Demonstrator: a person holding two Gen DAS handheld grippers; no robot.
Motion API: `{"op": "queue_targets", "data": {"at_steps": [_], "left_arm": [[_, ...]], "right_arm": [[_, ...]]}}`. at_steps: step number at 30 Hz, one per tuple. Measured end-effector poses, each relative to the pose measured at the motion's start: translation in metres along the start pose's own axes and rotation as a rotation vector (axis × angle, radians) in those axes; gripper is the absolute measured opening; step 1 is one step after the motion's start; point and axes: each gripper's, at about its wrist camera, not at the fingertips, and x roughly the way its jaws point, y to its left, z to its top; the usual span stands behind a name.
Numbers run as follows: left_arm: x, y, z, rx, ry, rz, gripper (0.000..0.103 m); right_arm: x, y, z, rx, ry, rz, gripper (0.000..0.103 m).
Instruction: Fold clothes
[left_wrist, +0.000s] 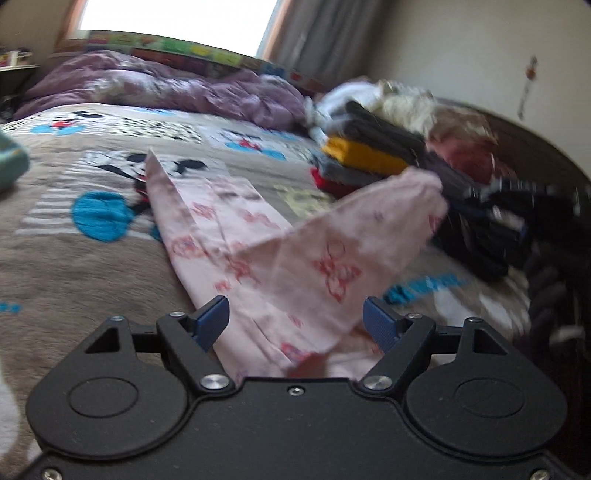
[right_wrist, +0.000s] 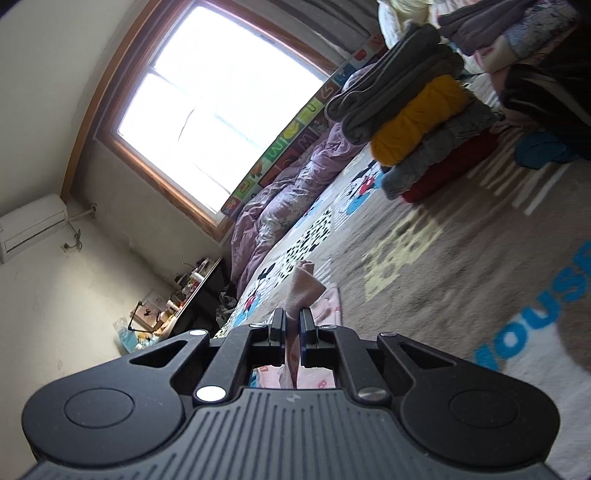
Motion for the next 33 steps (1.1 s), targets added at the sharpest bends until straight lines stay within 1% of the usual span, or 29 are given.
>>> {"op": "queue_targets", "data": {"at_steps": [4, 6, 10, 15, 22, 26, 29, 30, 33], "left_arm": [[0.010, -0.004, -0.008, 0.057, 0.075, -0.007, 0.080], [0.013, -0.007, -0.012, 0.094, 0.105, 0.001, 0.080], [0.015, -0.009, -0.017, 0.130, 0.134, -0.004, 0.080], [0.006, -0.005, -0.015, 0.134, 0.122, -0.005, 0.080], [-0.005, -0.012, -0.016, 0.205, 0.082, 0.002, 0.080], [0.004, -0.022, -0.022, 0.239, 0.105, -0.026, 0.080], [0.015, -0.029, -0.036, 0.347, 0.198, -0.010, 0.080], [0.015, -0.029, -0.035, 0.345, 0.196, -0.011, 0.080], [0.010, -0.026, -0.027, 0.300, 0.153, -0.020, 0.080]], "right_arm": [[-0.010, -0.009, 0.002, 0.026, -0.011, -0.003, 0.009], [-0.015, -0.014, 0.003, 0.039, -0.016, -0.004, 0.009], [-0.018, -0.025, 0.001, 0.061, -0.011, -0.023, 0.009], [-0.016, -0.037, -0.001, 0.079, 0.007, -0.049, 0.009], [-0.007, -0.049, 0.001, 0.083, 0.021, -0.069, 0.009], [-0.004, -0.053, 0.003, 0.079, 0.026, -0.068, 0.009], [-0.004, -0.056, 0.004, 0.080, 0.027, -0.074, 0.009], [-0.005, -0.057, 0.004, 0.080, 0.024, -0.077, 0.009], [-0.007, -0.059, 0.005, 0.078, 0.022, -0.083, 0.009]]}}
